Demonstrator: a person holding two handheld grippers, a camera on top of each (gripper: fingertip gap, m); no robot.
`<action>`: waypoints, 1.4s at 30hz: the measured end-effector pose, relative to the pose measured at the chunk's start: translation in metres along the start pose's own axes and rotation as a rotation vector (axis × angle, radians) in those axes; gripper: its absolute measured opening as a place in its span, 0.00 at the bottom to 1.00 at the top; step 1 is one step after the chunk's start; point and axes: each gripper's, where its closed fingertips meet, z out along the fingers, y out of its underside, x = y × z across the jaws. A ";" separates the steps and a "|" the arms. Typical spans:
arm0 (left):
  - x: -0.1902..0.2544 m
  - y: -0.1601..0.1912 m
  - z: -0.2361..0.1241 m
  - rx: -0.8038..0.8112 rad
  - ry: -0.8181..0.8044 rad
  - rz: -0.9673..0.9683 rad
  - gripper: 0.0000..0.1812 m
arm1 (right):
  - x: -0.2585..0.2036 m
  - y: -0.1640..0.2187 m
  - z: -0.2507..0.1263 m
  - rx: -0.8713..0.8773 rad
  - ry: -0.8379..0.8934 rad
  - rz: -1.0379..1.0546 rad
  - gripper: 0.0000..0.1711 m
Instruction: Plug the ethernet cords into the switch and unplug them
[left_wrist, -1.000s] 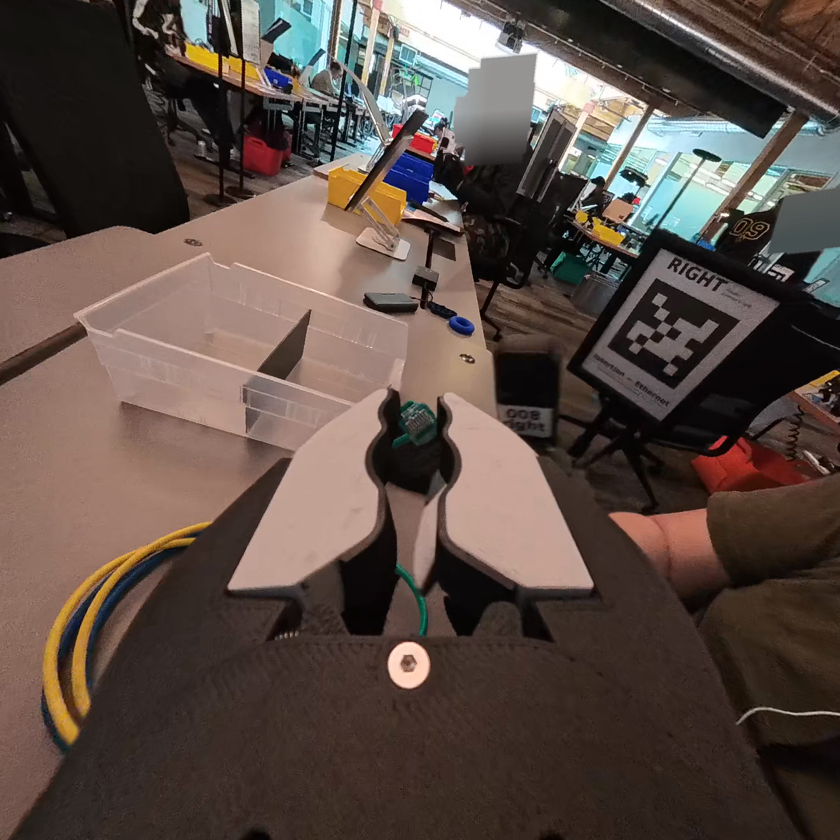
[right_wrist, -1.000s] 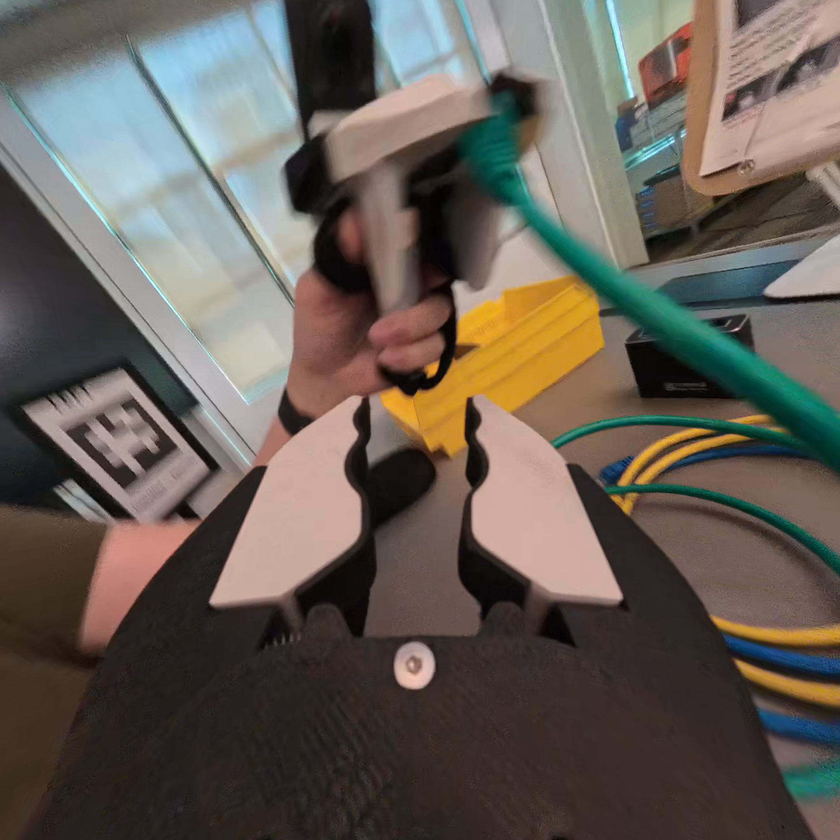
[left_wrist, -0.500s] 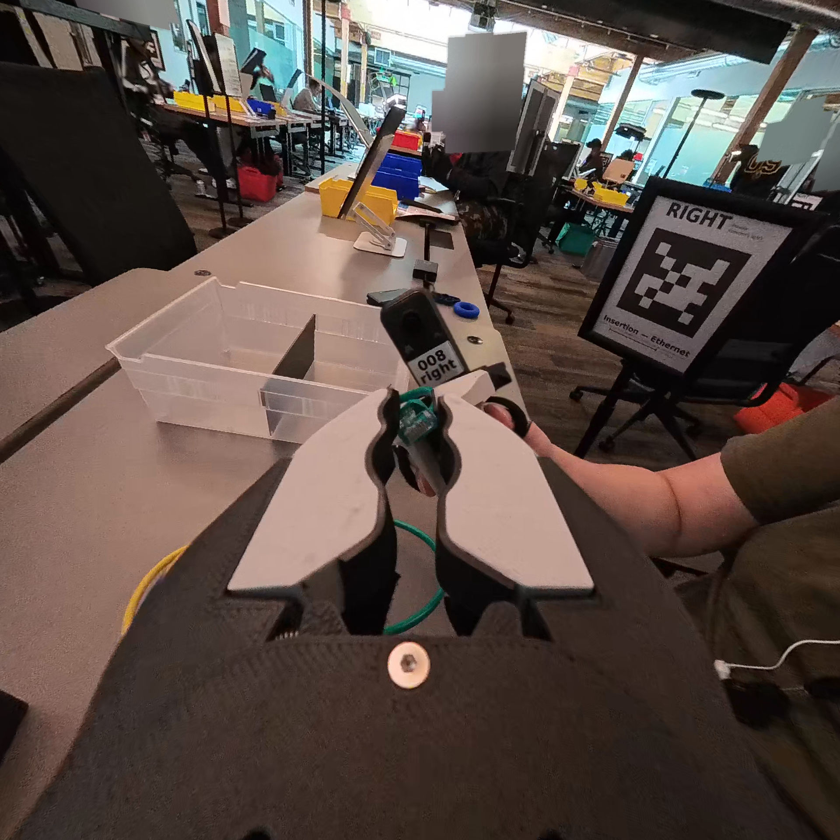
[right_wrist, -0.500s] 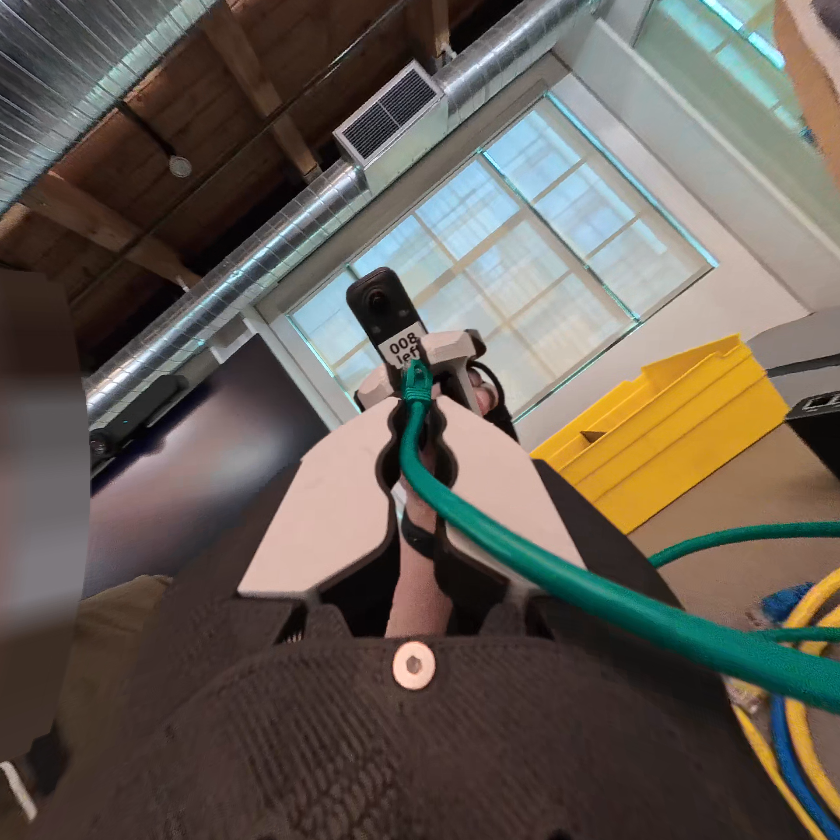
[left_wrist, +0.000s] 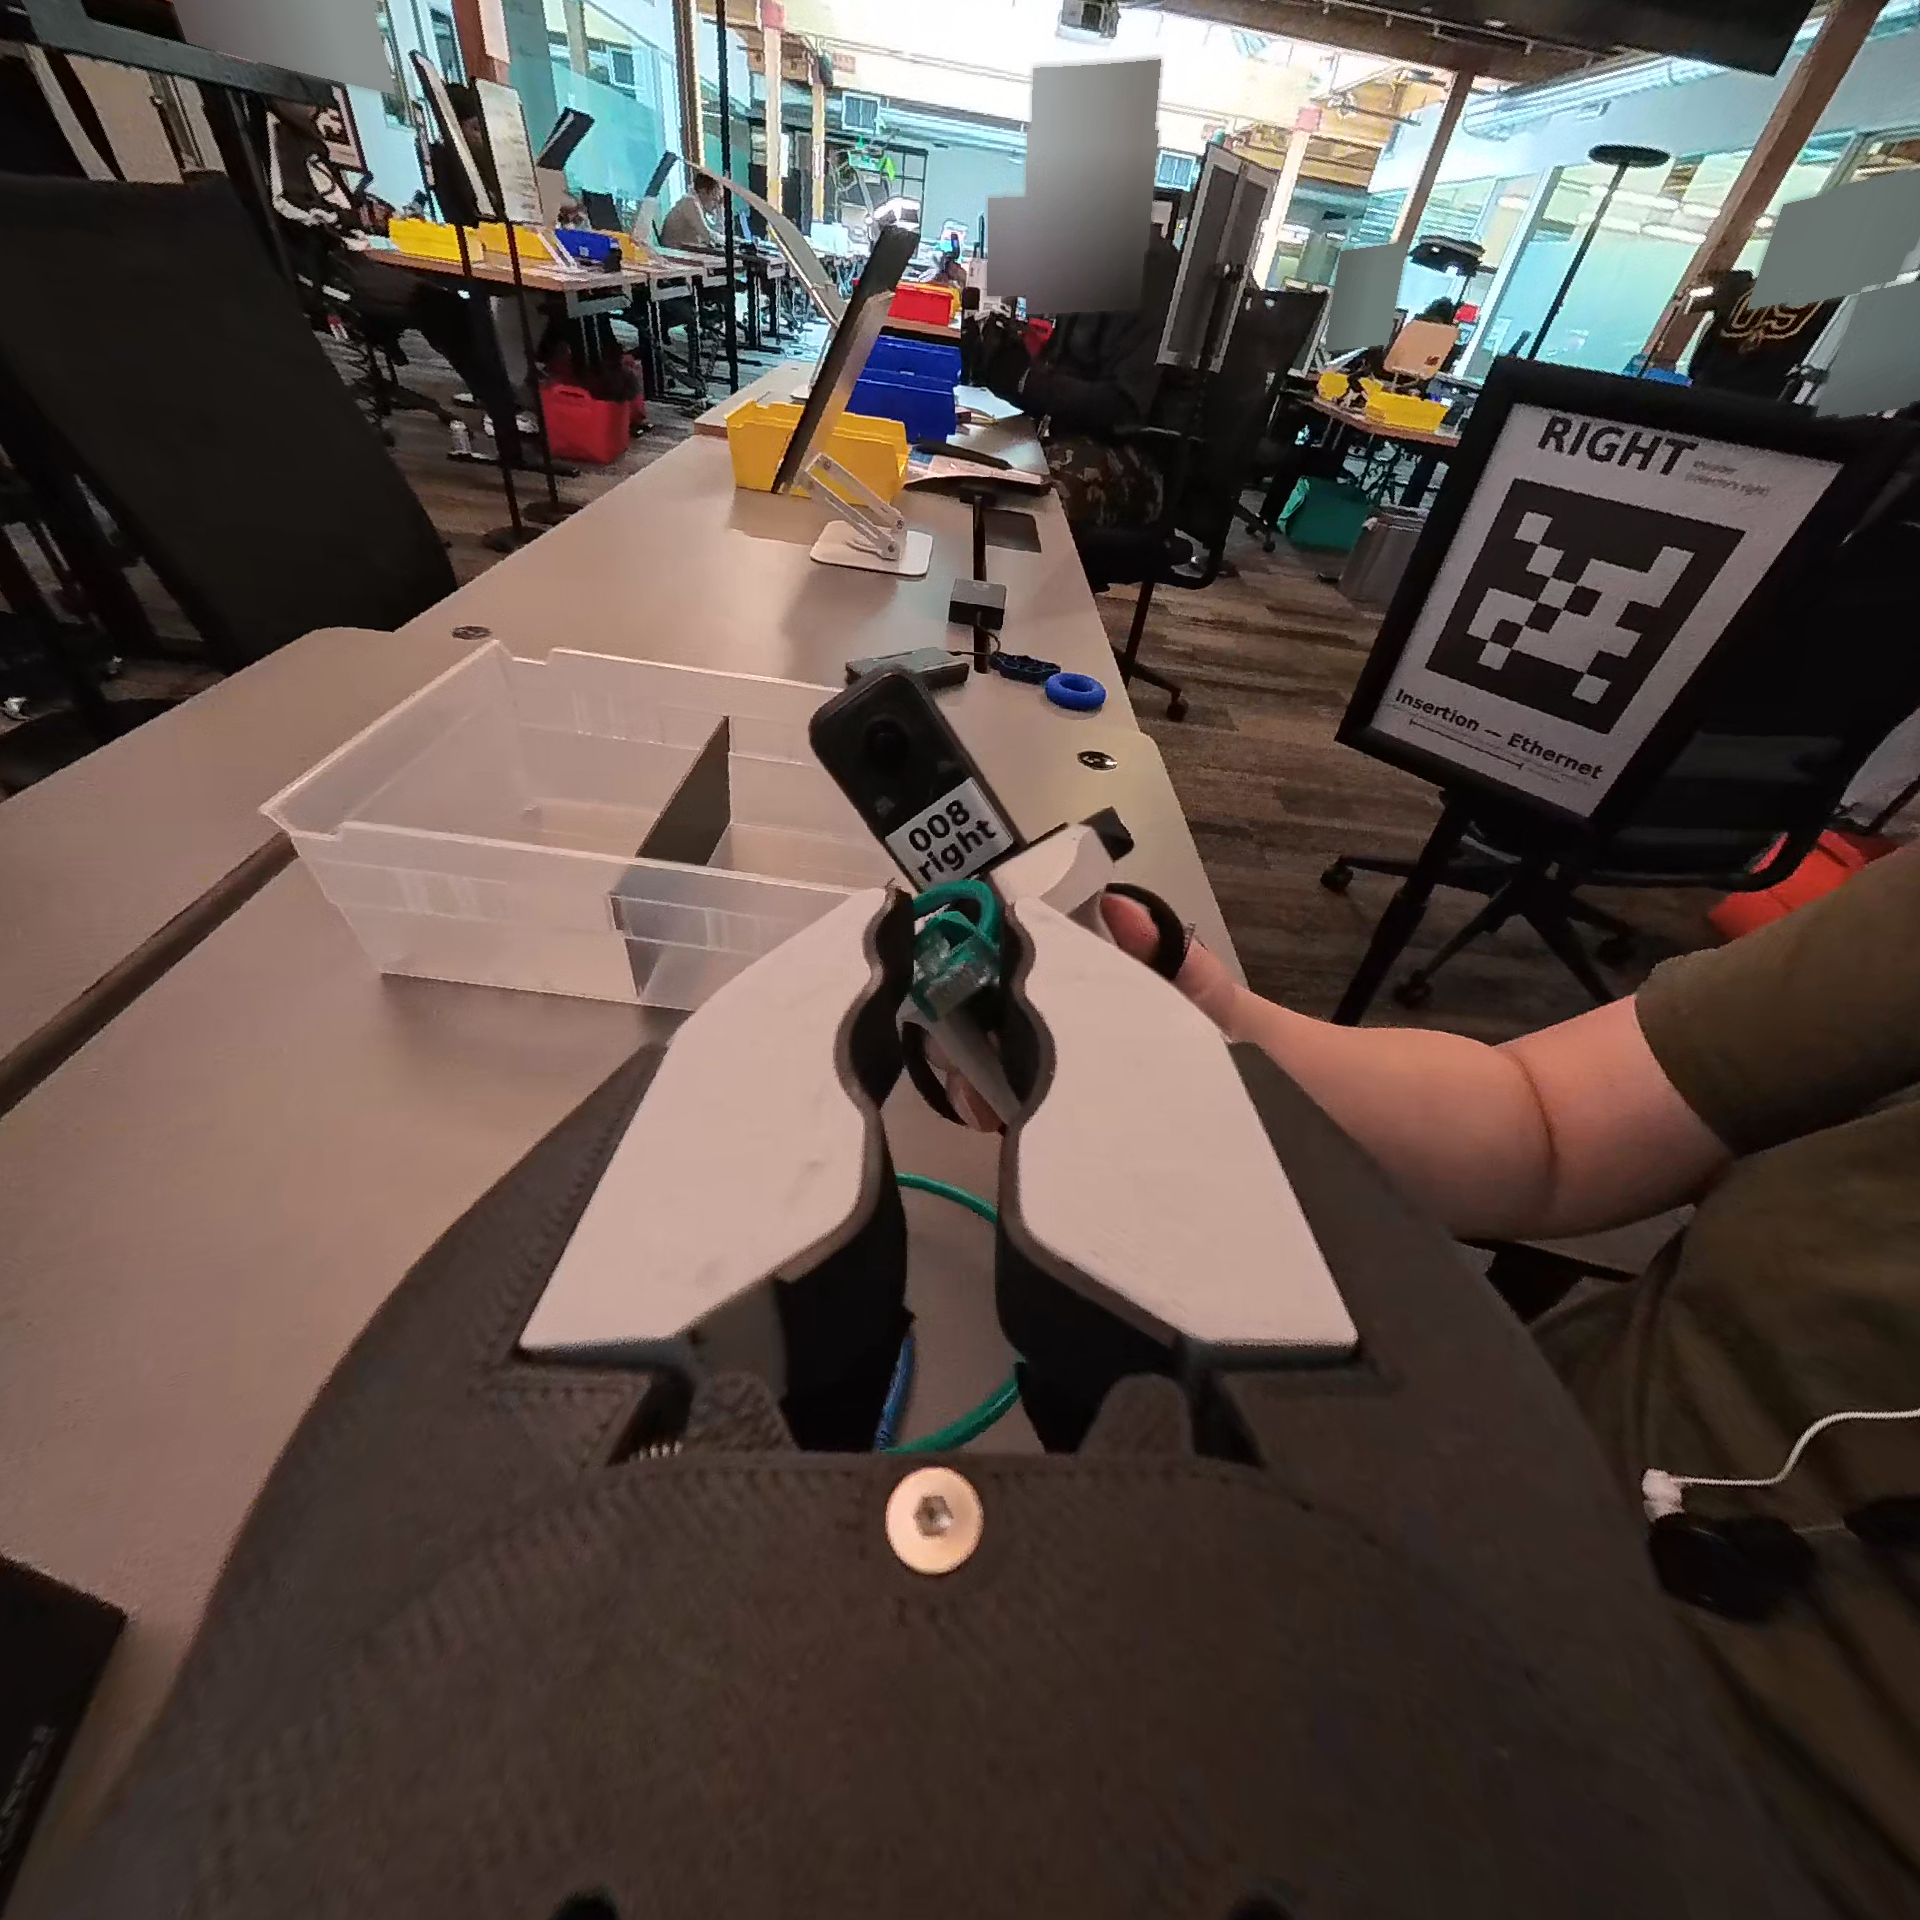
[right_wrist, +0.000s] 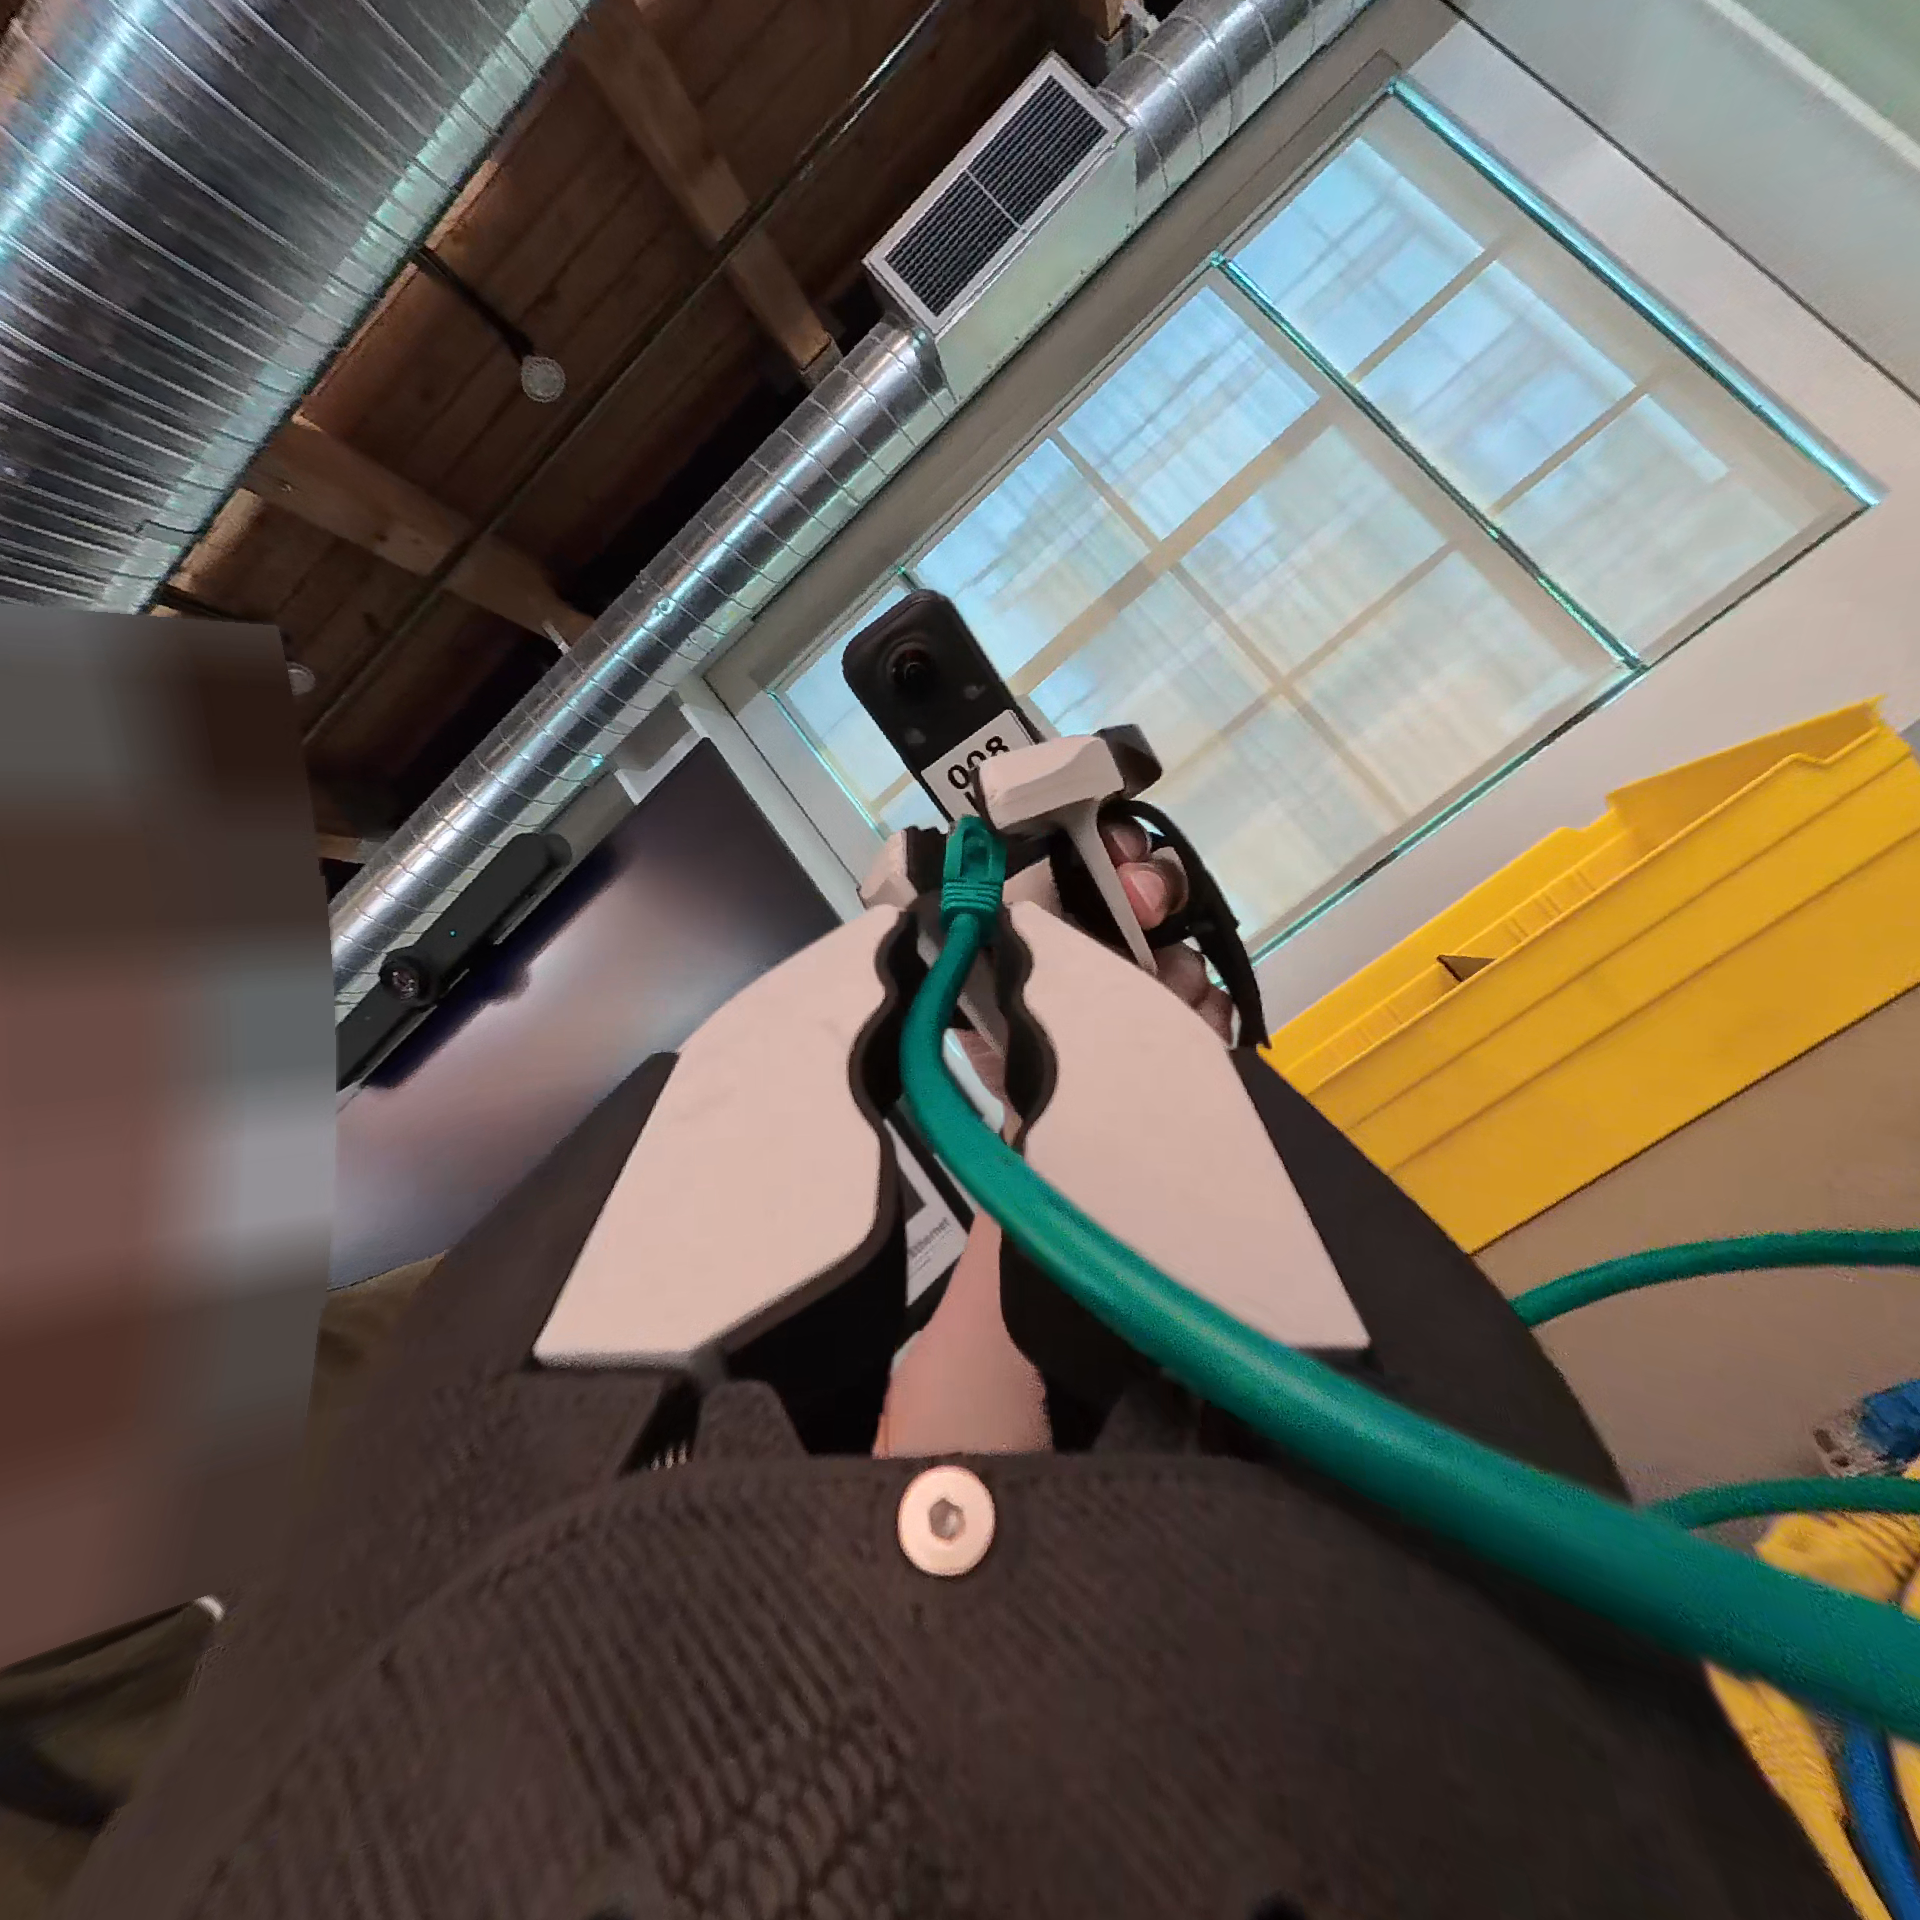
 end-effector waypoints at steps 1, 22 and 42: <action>0.000 0.000 0.000 0.005 0.003 0.002 0.08 | -0.001 0.000 0.000 0.001 -0.015 0.012 0.09; -0.183 0.112 -0.099 -0.205 -0.999 -0.047 0.43 | 0.019 -0.020 -0.013 -0.051 0.164 -0.256 0.05; -0.229 0.200 -0.070 -0.543 -0.758 -0.031 0.33 | 0.044 -0.006 -0.020 -0.119 0.276 -0.248 0.06</action>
